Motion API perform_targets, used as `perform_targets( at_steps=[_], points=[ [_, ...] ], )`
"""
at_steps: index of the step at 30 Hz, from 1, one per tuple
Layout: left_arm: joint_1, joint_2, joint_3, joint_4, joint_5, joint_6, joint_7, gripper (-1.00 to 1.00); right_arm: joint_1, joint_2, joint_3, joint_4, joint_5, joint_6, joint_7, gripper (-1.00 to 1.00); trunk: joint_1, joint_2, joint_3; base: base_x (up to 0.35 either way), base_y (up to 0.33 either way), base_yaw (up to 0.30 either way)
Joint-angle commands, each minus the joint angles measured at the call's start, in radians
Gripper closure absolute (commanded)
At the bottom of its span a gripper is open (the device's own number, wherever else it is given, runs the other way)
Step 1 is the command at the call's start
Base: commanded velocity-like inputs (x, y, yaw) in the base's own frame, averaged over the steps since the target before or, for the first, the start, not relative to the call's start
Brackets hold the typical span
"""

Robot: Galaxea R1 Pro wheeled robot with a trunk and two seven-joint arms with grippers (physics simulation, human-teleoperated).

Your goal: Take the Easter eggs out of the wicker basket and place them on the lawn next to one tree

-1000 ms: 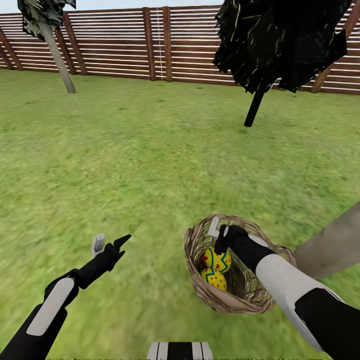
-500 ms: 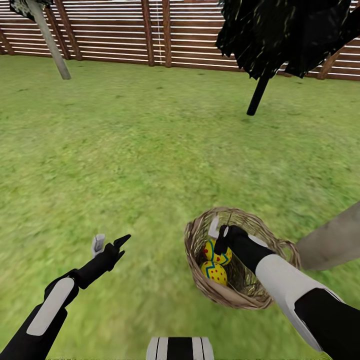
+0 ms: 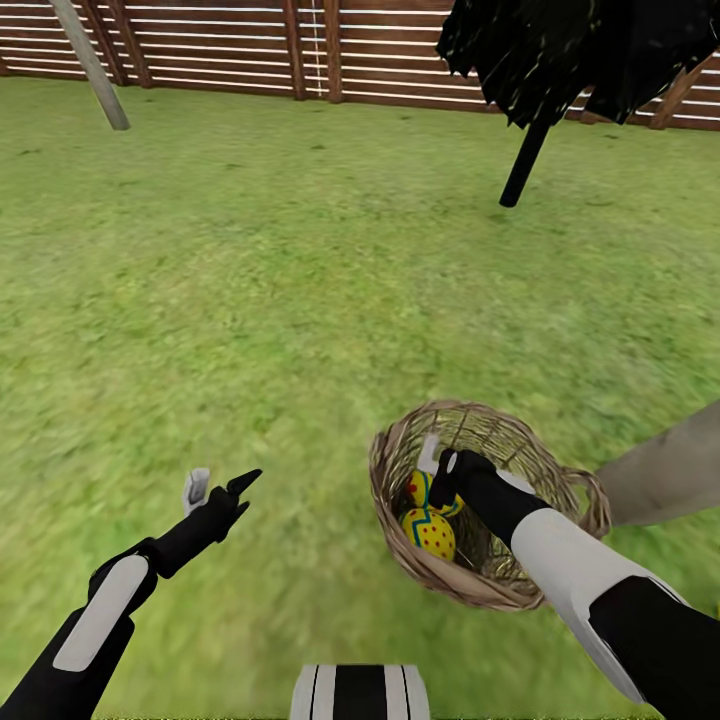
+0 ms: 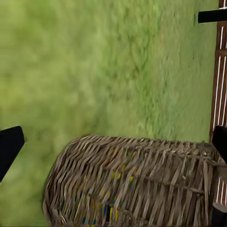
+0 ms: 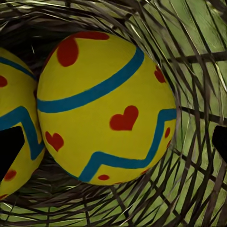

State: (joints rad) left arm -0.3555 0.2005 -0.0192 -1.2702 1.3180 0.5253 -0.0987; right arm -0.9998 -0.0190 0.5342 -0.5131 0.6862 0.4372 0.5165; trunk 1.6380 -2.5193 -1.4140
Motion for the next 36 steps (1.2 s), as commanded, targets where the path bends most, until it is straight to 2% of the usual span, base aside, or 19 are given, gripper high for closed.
perform_targets(
  at_steps=[1, 9, 16, 33, 34, 36],
  points=[
    [0.0, 0.001, -0.001, 0.0, 0.004, 0.002, -0.001, -1.0, 0.0, -0.001, 0.003, -0.004, 0.01, 0.004, 0.006, -1.0, 0.0, -0.001, -0.005, 0.0, 0.0, 0.0],
    [-0.001, 0.001, -0.001, 0.0, 0.004, 0.002, -0.001, -1.0, 0.0, -0.002, 0.001, -0.005, 0.009, 0.005, 0.0, -1.0, 0.004, -0.002, -0.036, 0.0, 0.0, 0.0],
    [0.0, 0.0, -0.002, 0.0, 0.004, 0.002, -0.001, -1.0, 0.0, -0.002, -0.001, -0.004, 0.007, 0.006, -0.052, -1.0, 0.007, -0.004, -0.063, 0.0, 0.0, 0.0],
    [-0.001, 0.0, -0.002, 0.002, 0.003, 0.002, -0.001, -1.0, 0.0, -0.004, 0.004, -0.002, 0.015, 0.004, -0.052, -1.0, 0.015, -0.008, -0.128, 0.0, 0.0, 0.0],
    [0.0, 0.006, 0.004, 0.005, 0.002, -0.002, -0.001, -1.0, -0.002, -0.01, 0.004, -0.08, 0.035, 0.005, -0.05, -1.0, 0.014, -0.008, -0.128, 0.0, 0.0, 0.0],
    [0.0, 0.008, 0.005, 0.005, 0.002, -0.002, -0.001, -1.0, -0.002, -0.018, 0.004, -0.08, 0.036, 0.009, -0.05, -1.0, 0.014, -0.008, -0.128, 0.0, 0.0, 0.0]
  ],
)
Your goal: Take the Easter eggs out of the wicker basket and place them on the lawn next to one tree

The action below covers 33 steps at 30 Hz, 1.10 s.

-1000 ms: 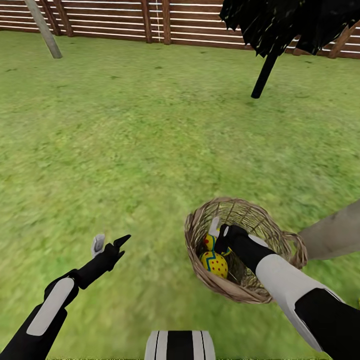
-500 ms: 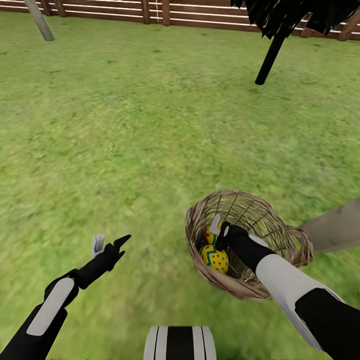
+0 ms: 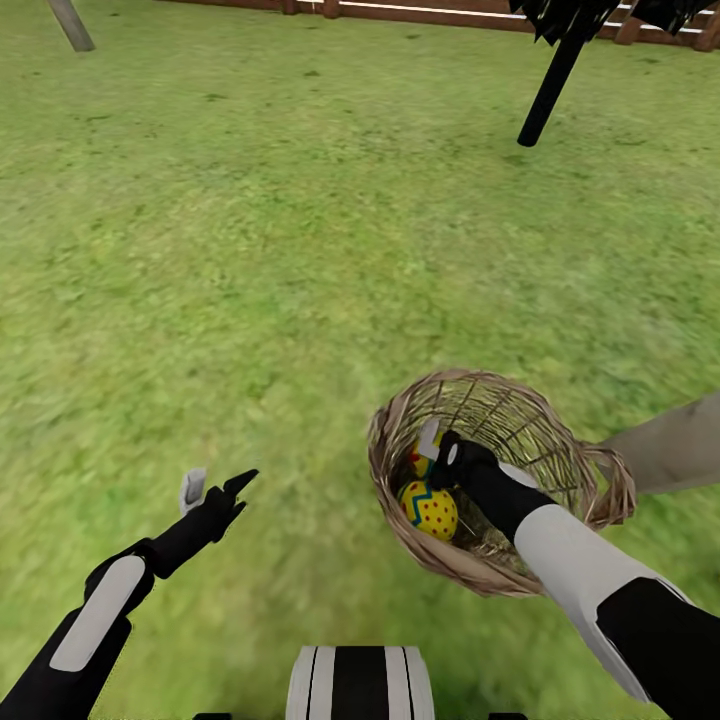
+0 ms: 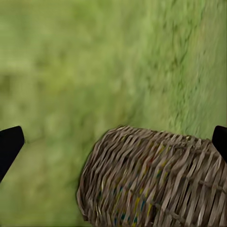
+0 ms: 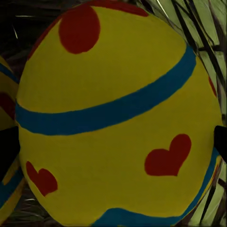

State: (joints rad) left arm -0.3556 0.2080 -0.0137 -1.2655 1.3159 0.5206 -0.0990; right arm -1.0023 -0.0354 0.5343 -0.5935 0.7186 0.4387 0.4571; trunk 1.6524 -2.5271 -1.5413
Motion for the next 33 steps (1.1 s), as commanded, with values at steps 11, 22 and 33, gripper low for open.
perform_targets(
  at_steps=[11, 22, 33],
  points=[
    [0.0, -0.001, 0.035, 0.001, 0.002, 0.002, -0.001, -1.0, 0.001, -0.012, 0.004, -0.044, -0.009, 0.022, 0.005, -1.0, 0.002, -0.001, -0.02, 0.0, 0.0, 0.0],
    [0.0, 0.0, 0.036, 0.003, 0.006, 0.005, 0.0, -1.0, 0.001, -0.011, 0.007, 0.049, 0.002, 0.022, 0.005, 1.0, 0.001, -0.001, -0.012, 0.0, 0.0, 0.0],
    [0.0, -0.001, 0.037, 0.003, 0.006, 0.005, 0.002, -1.0, 0.001, -0.011, 0.007, 0.049, 0.002, 0.022, 0.005, 1.0, -0.004, 0.002, 0.03, 0.0, 0.0, 0.0]
  ],
)
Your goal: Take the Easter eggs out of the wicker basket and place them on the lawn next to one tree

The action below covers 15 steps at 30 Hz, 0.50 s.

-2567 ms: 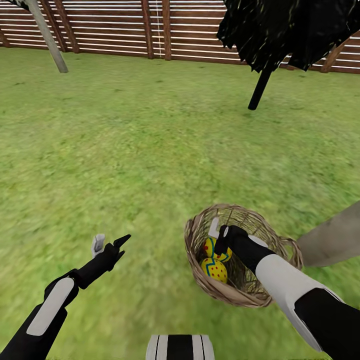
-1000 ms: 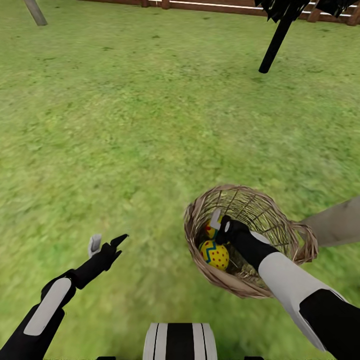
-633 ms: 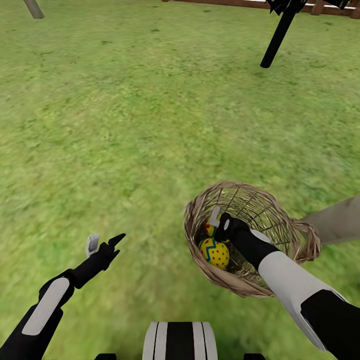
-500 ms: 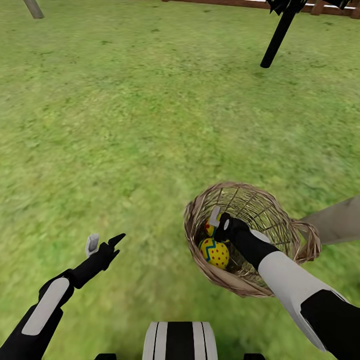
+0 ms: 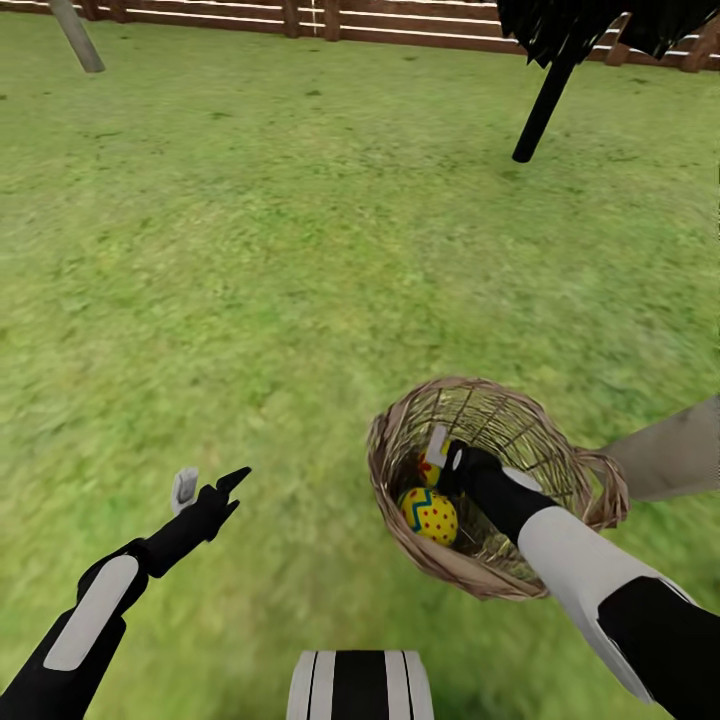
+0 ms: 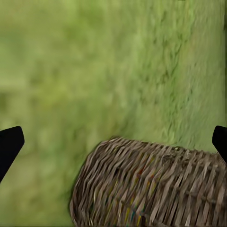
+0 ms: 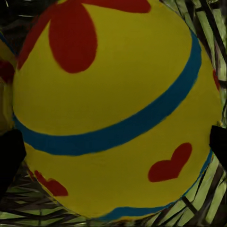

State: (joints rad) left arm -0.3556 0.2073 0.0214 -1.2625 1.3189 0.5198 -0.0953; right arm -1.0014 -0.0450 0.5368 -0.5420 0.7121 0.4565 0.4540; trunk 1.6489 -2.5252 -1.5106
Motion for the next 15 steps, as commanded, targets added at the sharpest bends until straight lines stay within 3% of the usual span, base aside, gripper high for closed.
perform_targets(
  at_steps=[1, 15],
  points=[
    [0.0, 0.0, 0.002, 0.0, 0.003, 0.006, -0.001, -1.0, 0.0, -0.001, 0.005, -0.003, 0.009, 0.004, 0.008, 1.0, -0.001, 0.0, 0.003, 0.0, 0.0, 0.0],
    [0.0, -0.001, 0.002, 0.0, 0.002, 0.005, 0.0, -1.0, 0.0, -0.001, 0.005, -0.003, 0.009, 0.004, 0.008, 1.0, -0.007, 0.003, 0.057, 0.0, 0.0, 0.0]
  ],
)
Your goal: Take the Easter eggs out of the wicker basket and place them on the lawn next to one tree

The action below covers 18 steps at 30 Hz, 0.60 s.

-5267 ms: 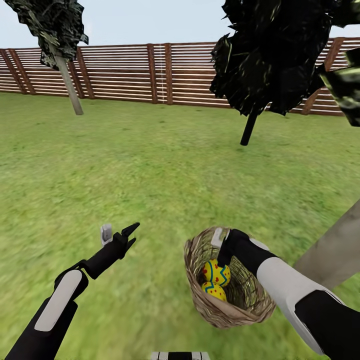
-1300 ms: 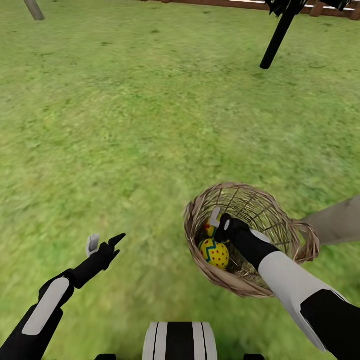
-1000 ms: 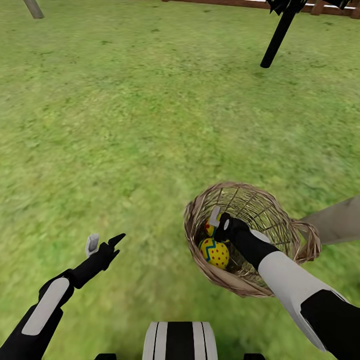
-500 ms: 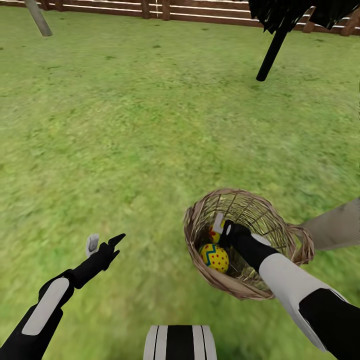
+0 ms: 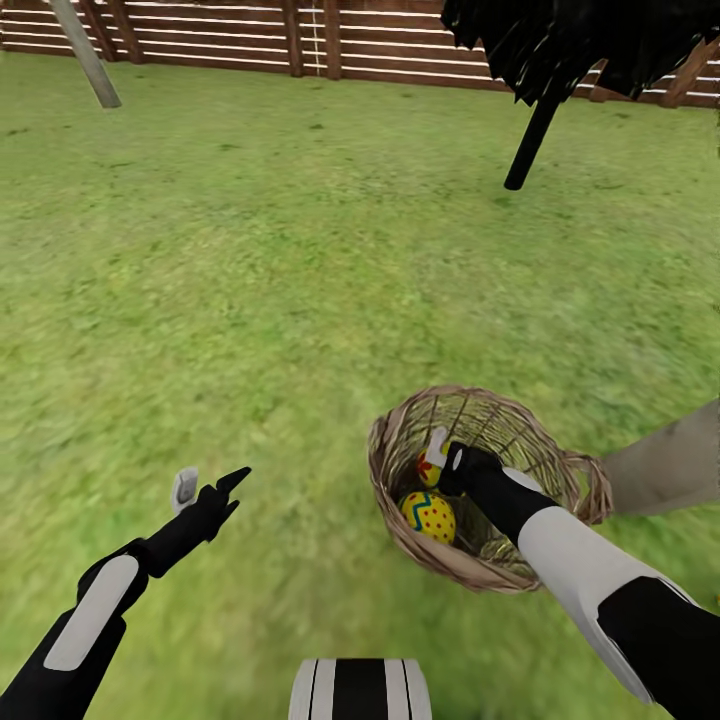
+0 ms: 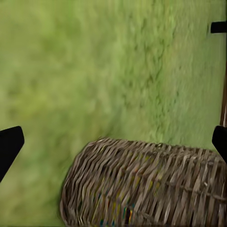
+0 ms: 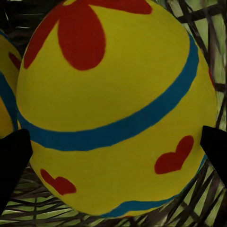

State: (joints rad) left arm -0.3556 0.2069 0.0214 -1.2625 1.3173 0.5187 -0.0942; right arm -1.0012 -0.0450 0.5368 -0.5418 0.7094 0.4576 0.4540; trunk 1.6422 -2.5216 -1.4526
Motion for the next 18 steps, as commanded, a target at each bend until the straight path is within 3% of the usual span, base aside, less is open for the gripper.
perform_targets(
  at_steps=[1, 13, 18],
  points=[
    [0.0, 0.0, 0.002, 0.0, 0.003, 0.006, -0.001, -1.0, 0.0, -0.001, 0.005, -0.003, 0.012, 0.003, 0.008, 1.0, -0.001, 0.0, 0.003, 0.0, 0.0, 0.0],
    [0.0, -0.001, 0.002, 0.003, 0.003, 0.007, -0.001, -1.0, 0.004, -0.009, 0.006, -0.006, 0.025, -0.001, 0.019, 1.0, -0.006, 0.003, 0.05, 0.0, 0.0, 0.0],
    [0.0, -0.001, 0.002, 0.003, 0.003, 0.007, 0.0, -1.0, 0.004, -0.037, 0.008, -0.016, 0.024, -0.001, 0.165, 1.0, -0.008, 0.004, 0.069, 0.0, 0.0, 0.0]
  ],
)
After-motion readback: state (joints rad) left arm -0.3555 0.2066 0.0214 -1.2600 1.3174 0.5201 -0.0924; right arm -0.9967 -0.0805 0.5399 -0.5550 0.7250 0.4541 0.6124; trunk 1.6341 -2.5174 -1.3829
